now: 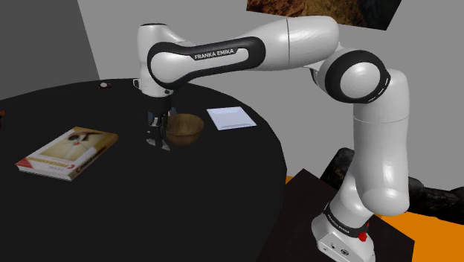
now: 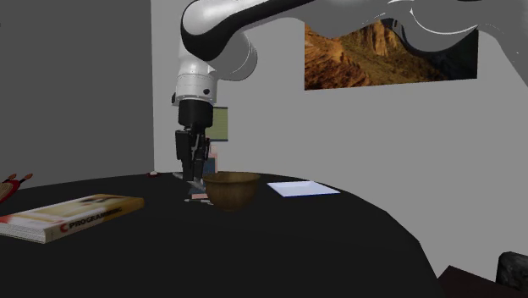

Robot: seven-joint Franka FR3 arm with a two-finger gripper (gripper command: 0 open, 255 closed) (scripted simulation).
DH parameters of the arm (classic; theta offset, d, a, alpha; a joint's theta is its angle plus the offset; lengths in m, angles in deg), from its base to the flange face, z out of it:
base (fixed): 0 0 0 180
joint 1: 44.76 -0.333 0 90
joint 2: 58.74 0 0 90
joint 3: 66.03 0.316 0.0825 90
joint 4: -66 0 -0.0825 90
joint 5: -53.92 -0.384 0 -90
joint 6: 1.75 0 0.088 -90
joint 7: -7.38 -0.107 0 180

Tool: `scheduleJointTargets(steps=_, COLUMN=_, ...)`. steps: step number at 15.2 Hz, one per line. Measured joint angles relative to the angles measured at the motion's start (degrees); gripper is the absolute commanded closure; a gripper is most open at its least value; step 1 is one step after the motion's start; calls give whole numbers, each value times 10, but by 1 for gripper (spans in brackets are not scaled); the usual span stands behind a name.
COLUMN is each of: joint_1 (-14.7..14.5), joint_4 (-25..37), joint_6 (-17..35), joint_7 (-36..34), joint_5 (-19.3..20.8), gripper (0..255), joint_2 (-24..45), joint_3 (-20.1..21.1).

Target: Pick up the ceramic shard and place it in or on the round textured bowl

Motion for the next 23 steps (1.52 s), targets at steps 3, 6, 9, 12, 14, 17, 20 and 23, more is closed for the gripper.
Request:
scheduleJointTargets(steps=3, joint_1=0, joint_4=18, joint_6=-21, joint_7=-1, joint_5=-1, gripper=255, joint_2=-4, joint_3=1)
scheduleJointTargets(steps=6, joint_1=0, joint_4=33, joint_6=-41, joint_7=-1, joint_5=-2, gripper=255, joint_2=-7, joint_3=1)
scheduleJointTargets(steps=9, joint_1=-3, joint_4=62, joint_6=-66, joint_7=-4, joint_5=-1, gripper=255, joint_2=-4, joint_3=2)
scheduleJointTargets(steps=12, joint_1=7, joint_4=76, joint_6=-81, joint_7=10, joint_5=-2, gripper=255, joint_2=-4, joint_3=-2)
scheduleJointTargets(steps=14, joint_1=23, joint_4=85, joint_6=-87, joint_7=32, joint_5=-3, gripper=255, joint_2=1, joint_3=-9)
scheduleJointTargets(steps=17, joint_1=46, joint_4=100, joint_6=-104, joint_7=64, joint_5=-6, gripper=255, joint_2=2, joint_3=-17)
scheduleJointTargets(steps=20, joint_1=70, joint_4=127, joint_6=-120, joint_7=98, joint_5=-7, gripper=255, joint_2=15, joint_3=-27)
scheduleJointTargets(steps=23, joint_1=90, joint_4=141, joint_6=-129, joint_7=126, joint_5=-8, gripper=255, joint_2=22, joint_3=-35)
